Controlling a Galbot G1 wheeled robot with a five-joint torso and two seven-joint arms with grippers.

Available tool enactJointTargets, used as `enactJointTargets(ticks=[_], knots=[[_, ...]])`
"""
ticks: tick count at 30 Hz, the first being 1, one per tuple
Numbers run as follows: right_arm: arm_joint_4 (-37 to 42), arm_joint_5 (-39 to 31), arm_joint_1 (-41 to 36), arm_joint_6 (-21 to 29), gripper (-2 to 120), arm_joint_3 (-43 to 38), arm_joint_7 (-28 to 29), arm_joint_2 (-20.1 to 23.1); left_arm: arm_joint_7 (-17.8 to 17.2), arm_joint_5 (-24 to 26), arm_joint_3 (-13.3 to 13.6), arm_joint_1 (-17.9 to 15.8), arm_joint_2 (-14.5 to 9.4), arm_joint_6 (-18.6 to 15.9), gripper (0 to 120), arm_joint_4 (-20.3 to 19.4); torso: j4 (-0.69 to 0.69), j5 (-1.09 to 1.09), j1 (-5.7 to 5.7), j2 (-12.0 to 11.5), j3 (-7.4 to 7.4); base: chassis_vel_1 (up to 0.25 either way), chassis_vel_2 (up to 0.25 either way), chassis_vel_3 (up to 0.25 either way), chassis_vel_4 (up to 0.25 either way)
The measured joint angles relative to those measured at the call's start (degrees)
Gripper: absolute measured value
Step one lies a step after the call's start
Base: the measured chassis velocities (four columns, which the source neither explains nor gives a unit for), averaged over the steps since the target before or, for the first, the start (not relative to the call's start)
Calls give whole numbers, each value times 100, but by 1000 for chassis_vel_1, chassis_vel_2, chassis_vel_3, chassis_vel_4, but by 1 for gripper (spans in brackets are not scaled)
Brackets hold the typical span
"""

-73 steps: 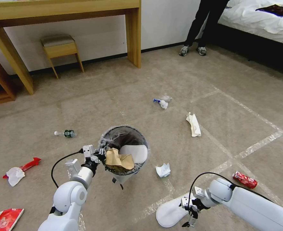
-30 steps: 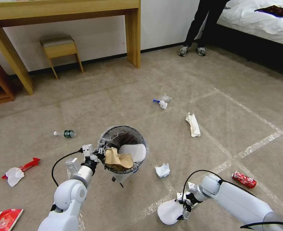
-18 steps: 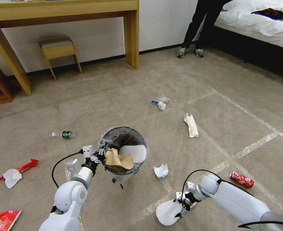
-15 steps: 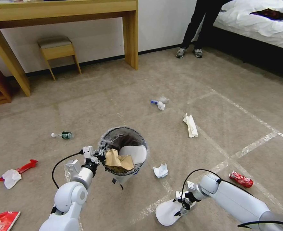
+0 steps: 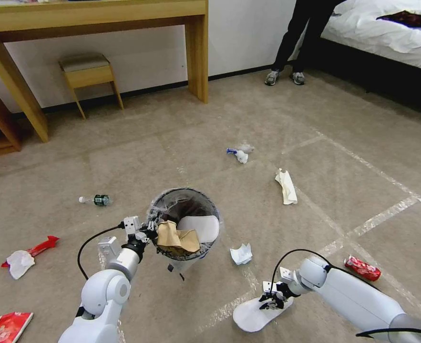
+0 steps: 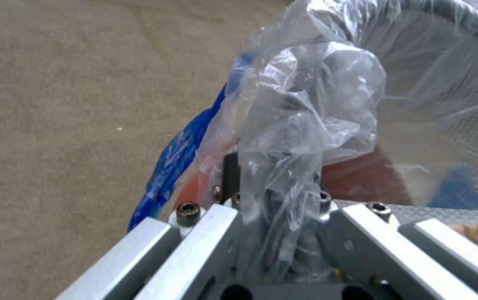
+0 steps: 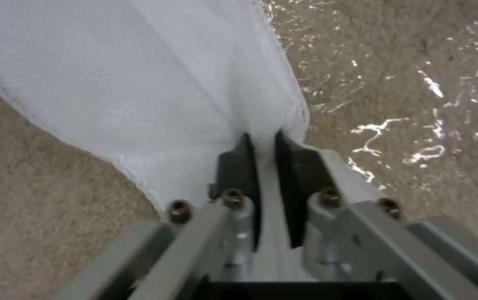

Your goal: Pick up the trash bin and place the garbage on the floor into it.

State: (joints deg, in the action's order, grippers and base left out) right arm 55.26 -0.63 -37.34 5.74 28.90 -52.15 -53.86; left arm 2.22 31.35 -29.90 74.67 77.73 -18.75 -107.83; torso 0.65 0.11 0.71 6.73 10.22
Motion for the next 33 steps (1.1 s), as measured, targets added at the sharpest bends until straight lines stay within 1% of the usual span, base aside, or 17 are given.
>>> enactJointTargets(ticks=[1,2,3,6,11,14,20,25,28,33], knots=[[0,0,0,0,6,0,0,0,0,0,0,0,0,0,1,0,0,0,0,0,0,0,0,0,0],[-2,0,-2,1,1,0,8,-4,-1,0,-1,3,-5,0,1,6,3,1,0,-1,0,0,0,0,0],[-8,0,-2,1,0,1,23,-9,-1,0,-1,8,-5,0,1,7,2,-1,0,0,0,0,0,0,0],[-17,0,-3,0,0,1,50,-15,-5,0,-4,11,-13,0,1,7,4,-6,0,0,0,0,0,0,0],[28,0,-28,1,0,-33,78,8,-13,4,-4,9,-19,-7,1,7,3,-7,0,1,0,0,0,0,0],[132,-11,-73,39,0,-90,112,62,-18,3,12,3,-25,-13,1,6,2,-3,0,0,0,0,0,0,0],[271,-45,-137,93,0,-157,140,147,-20,-3,45,-1,-38,-19,1,4,3,-2,1,-1,1,0,0,0,0],[596,-113,-251,192,0,-367,187,356,-20,-41,93,-10,-49,-22,1,33,6,-11,1,1,-1,0,0,0,0],[692,-133,-286,212,0,-422,196,405,-20,-46,103,-14,-52,-24,1,38,5,-11,1,1,-2,0,0,0,0],[1237,-219,-569,279,0,-768,221,693,-20,-86,146,-1,-104,-28,1,57,5,-10,-1,4,-3,0,0,0,0]])
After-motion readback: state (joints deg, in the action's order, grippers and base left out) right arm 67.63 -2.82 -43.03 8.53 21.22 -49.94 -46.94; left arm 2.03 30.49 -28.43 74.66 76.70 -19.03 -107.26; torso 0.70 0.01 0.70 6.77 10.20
